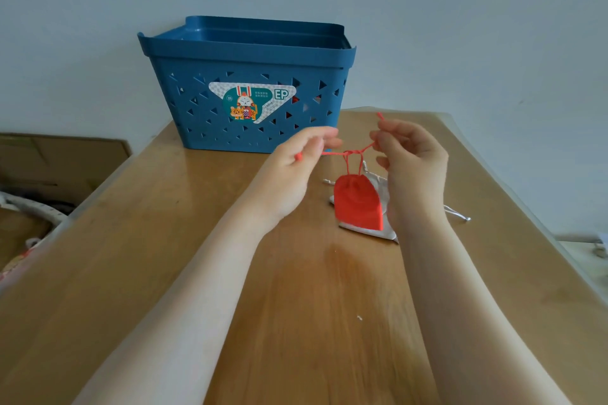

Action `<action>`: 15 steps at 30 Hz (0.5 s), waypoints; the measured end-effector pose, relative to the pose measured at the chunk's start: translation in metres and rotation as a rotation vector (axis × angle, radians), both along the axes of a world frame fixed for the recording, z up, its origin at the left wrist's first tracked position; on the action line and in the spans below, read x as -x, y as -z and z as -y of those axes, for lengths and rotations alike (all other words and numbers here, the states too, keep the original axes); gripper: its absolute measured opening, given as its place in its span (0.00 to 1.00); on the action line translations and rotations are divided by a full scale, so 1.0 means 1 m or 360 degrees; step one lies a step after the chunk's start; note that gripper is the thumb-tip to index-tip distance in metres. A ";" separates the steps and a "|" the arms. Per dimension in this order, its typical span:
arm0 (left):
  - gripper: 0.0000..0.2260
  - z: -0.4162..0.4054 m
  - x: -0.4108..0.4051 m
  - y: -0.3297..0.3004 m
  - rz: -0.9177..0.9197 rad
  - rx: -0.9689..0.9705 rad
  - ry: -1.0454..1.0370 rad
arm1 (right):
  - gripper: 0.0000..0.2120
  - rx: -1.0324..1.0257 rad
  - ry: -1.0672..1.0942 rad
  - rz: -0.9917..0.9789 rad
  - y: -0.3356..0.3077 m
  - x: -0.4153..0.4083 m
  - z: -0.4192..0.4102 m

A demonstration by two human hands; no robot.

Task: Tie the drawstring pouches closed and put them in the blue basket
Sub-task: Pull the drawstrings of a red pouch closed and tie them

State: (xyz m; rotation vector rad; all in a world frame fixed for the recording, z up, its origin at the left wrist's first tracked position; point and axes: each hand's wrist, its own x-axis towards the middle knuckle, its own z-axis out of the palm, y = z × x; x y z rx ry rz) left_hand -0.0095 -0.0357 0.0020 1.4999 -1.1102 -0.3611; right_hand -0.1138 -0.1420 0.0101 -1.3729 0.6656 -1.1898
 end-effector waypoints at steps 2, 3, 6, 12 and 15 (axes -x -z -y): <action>0.13 0.001 0.002 -0.005 -0.0549 0.0228 0.0096 | 0.10 -0.0317 -0.0198 0.0295 -0.002 0.000 -0.001; 0.13 0.001 0.002 -0.008 -0.0811 0.0333 0.0149 | 0.10 -0.0508 -0.0331 0.0450 -0.003 -0.001 0.000; 0.12 -0.002 0.000 -0.013 -0.1273 0.0513 0.0224 | 0.10 -0.0927 -0.0519 0.0742 -0.003 -0.001 0.003; 0.13 0.000 -0.005 -0.005 -0.1360 0.0305 -0.0008 | 0.11 -0.1065 -0.0369 0.0607 -0.001 0.002 0.013; 0.13 -0.001 -0.009 0.001 -0.0914 -0.0072 -0.0215 | 0.12 -0.1004 -0.0311 0.0499 0.001 0.007 0.019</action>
